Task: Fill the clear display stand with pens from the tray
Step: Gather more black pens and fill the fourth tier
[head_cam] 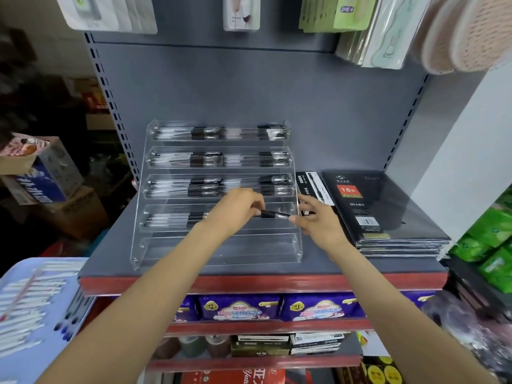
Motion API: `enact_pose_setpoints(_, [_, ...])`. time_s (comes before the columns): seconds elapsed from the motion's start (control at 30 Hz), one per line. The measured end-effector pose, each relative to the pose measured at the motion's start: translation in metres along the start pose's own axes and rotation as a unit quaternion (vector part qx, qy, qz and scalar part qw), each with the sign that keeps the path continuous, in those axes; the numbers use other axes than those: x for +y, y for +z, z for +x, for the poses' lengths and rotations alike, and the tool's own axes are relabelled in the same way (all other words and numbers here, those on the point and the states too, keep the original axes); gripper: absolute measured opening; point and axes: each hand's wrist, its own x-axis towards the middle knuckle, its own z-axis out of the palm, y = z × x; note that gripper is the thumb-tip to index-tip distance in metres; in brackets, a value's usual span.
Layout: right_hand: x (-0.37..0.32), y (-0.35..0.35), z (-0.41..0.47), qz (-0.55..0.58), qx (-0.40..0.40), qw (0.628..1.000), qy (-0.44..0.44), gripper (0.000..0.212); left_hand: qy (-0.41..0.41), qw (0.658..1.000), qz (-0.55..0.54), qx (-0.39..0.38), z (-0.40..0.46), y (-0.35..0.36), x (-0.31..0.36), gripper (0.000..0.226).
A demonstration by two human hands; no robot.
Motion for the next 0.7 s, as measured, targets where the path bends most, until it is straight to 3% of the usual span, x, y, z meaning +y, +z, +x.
enact_pose_setpoints(0.43, [-0.005,0.0,-0.004,-0.019,-0.001,1.0,0.006,0.05,-0.018,0.983,0.181,-0.007,0.014,0.004,0.013,0.017])
enact_pose_setpoints(0.57, [-0.009,0.008,-0.012,-0.108,0.071,0.991,-0.041,0.048,-0.009,0.998,0.049,0.022,0.0,-0.002,0.003,0.025])
enact_pose_setpoints(0.7, [-0.028,0.029,-0.025,-0.136,0.149,0.972,-0.121,0.033,-0.011,0.985,-0.119,0.127,-0.03,-0.012,-0.013,0.027])
